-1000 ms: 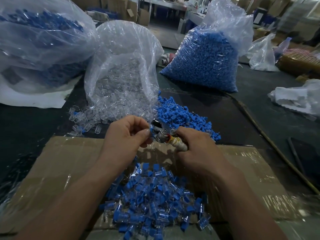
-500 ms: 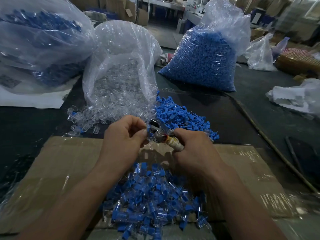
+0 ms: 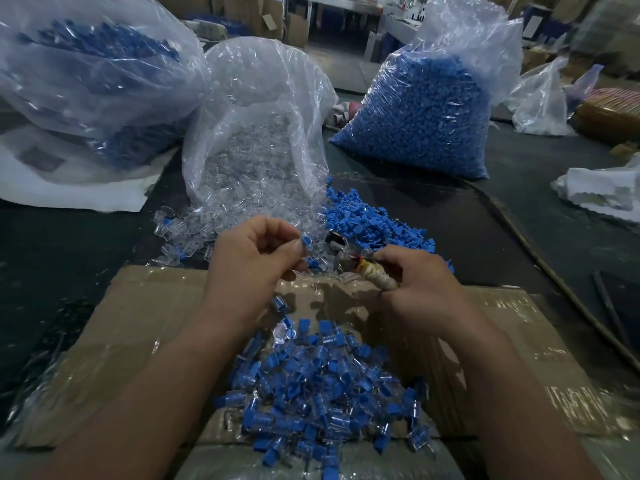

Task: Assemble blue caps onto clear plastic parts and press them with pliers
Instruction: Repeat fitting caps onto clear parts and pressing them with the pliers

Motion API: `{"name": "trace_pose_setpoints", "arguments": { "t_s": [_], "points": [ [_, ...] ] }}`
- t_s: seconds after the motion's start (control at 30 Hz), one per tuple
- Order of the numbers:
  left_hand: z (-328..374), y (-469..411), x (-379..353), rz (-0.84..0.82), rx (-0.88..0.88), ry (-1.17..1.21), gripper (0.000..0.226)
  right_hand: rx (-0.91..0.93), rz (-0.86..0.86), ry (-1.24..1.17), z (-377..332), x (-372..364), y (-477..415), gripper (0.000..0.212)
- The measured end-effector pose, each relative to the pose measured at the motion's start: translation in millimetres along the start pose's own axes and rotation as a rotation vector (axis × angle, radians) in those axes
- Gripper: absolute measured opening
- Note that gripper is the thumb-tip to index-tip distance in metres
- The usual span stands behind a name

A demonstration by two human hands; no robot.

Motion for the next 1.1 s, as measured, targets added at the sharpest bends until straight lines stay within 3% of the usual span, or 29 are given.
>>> {"name": "trace_pose_setpoints", "arguments": {
  "t_s": [0.2,0.37,0.63,0.73,0.83,0.93,1.0,1.1],
  "points": [
    [-4,7,-18,-0.277,0.162,0.148,0.009,-0.096,-0.174,-0.024,14,-18,2,0.032],
    [-6,21,-43,-0.531,0.19,0.009,0.021,-0.093,-0.237,0.014,14,-30,3,0.04],
    [-6,46,-68,-0.899,0.171,-0.07,0.013,-0.02,-0.218,0.168,5,-31,3,0.057],
    [-8,38,-62,-0.793,0.197,0.008,0.013,-0.006,-0.228,0.189,3,-32,3,0.058],
    [-21,12,-30,-0.379,0.206,0.007,0.005,-0.018,-0.259,0.179,5,-33,4,0.062],
    [-22,-8,2,-0.048,0.041,-0.303,0.021,-0.036,-0.3,0.165,10,-33,6,0.065],
    [-18,-14,5,-0.012,-0.067,-0.532,0.026,-0.047,-0.315,0.143,13,-32,7,0.067],
    [-24,-21,-4,-0.112,-0.156,-0.657,0.046,-0.035,-0.308,0.122,15,-29,8,0.061]
  ]
}}
Point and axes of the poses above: each hand's wrist, its own y-axis away from the middle knuckle, its own x-axis out of the back of the hand, z = x × y, the point moved 10 cm from there along -y, towards the middle knuckle, and after that the axes turned 7 degrees about y, right-handed, at the moved point
